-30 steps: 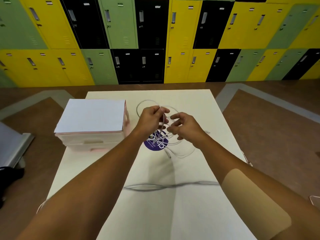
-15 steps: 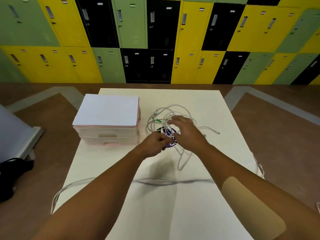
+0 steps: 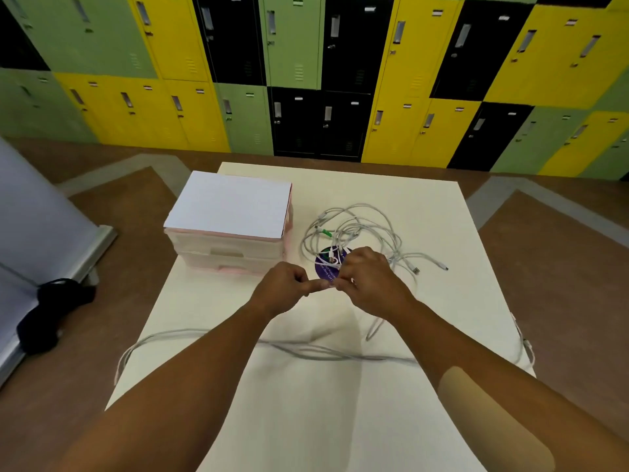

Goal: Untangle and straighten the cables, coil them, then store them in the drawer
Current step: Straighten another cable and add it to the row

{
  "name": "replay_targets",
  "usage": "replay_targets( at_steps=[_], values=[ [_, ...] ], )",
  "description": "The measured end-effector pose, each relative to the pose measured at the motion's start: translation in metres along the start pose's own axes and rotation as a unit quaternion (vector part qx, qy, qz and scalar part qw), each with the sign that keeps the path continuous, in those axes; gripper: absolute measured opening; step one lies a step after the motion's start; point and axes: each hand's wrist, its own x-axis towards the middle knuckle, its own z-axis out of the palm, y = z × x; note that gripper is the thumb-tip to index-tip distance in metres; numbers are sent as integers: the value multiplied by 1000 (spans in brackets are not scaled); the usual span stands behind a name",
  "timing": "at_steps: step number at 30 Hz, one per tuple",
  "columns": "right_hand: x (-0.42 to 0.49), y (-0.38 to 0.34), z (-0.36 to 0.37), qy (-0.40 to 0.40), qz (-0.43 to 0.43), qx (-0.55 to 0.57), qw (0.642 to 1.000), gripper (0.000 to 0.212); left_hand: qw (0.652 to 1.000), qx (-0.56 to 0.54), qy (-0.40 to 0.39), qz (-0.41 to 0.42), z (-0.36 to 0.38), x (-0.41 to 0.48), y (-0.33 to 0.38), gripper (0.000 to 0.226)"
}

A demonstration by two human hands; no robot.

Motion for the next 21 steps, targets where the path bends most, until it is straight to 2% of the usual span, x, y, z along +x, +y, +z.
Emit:
replay_targets(
  at_steps=[2,7,12,17,21],
  values=[
    [1,-4,2,-15,10,-35,999,28,1000,-5,-11,-3,-6,-5,-1,51],
    [8,-34,11,-12,47,-70,996,32,998,14,-62,0,-31,-13,-18,19],
    [15,-71,34,-54,84,28,995,26,999,2,-6,36,-58,-13,-48,24],
    [27,-111,61,-77,104,67,989,21,997,60,-17,35,-100,-19,-94,23],
    [41,-145,76,-76,113,81,987,22,998,51,-12,19,-135,-31,-120,23]
  ],
)
